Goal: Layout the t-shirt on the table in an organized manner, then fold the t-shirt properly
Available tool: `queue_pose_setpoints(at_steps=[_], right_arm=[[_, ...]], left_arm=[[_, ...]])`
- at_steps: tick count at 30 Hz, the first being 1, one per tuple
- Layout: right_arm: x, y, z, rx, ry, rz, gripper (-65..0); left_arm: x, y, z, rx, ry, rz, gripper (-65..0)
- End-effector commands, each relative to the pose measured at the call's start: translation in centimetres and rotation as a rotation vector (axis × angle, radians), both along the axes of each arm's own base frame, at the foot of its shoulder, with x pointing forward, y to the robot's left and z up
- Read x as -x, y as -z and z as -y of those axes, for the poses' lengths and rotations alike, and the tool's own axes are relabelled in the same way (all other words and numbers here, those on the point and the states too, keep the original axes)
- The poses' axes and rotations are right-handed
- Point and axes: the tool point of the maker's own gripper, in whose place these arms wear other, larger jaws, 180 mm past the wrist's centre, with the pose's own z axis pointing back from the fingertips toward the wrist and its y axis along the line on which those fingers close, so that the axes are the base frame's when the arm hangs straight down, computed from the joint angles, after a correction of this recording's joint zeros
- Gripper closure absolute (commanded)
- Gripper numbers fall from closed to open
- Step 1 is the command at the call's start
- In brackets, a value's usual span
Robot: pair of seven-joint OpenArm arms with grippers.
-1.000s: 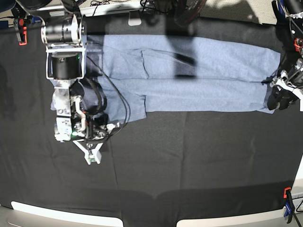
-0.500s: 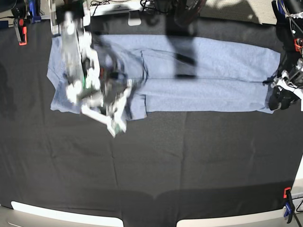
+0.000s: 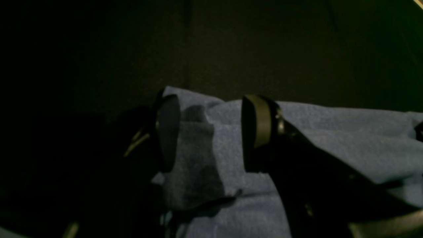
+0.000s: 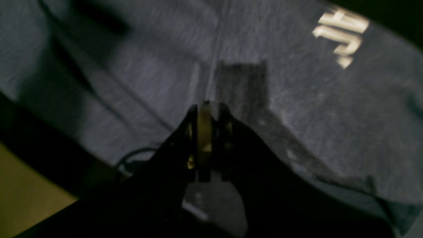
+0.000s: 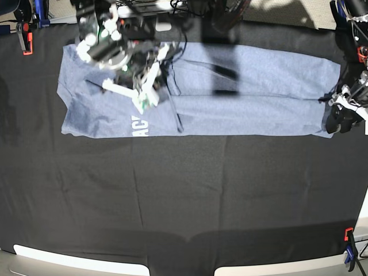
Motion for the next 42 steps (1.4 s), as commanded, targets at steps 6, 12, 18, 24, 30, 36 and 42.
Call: queue_pose_setpoints(at_steps=[6,12,18,24,30,36,42], right_arm=[[0.5,-1.0,-2.2,-0.077,-0.043,0.019,-2.5],[1.3,-0.9,-3.3,-0.09,-0.082,0.003,-18.5],[3.5,-1.7,-6.0,-0.214,-0.222,-0.061,-25.3],[2.4,-1.4,-4.6,-0.148,-0.2,-0.029,-25.3],[0.6,-1.4,-1.2,-0.103,-0.098,-0.002,-25.3],[-0.7,-2.0,1.6,-0.127,0.001,0.017,-25.3],[-1.0,-2.7,2.2,-0.169,0.004,0.034,-25.2]], left_arm=[[-0.9,-2.1,-0.6,-0.008,0.001,0.069,-28.0],[-0.9,-2.1,-0.6,-0.008,0.001,0.068,-28.0],[-0.8,-2.0,-0.6,-0.009,0.002,0.064,-28.0],[0.1,-0.9,-1.2,-0.051,0.032,-0.027,-28.0],[2.3,1.3,-2.0,-0.071,0.01,-0.121,-28.0],[3.6,3.7,-3.0,-0.04,-0.046,-0.193,-28.0],[3.9,5.2,-2.4,0.085,-0.054,-0.214,-27.9]])
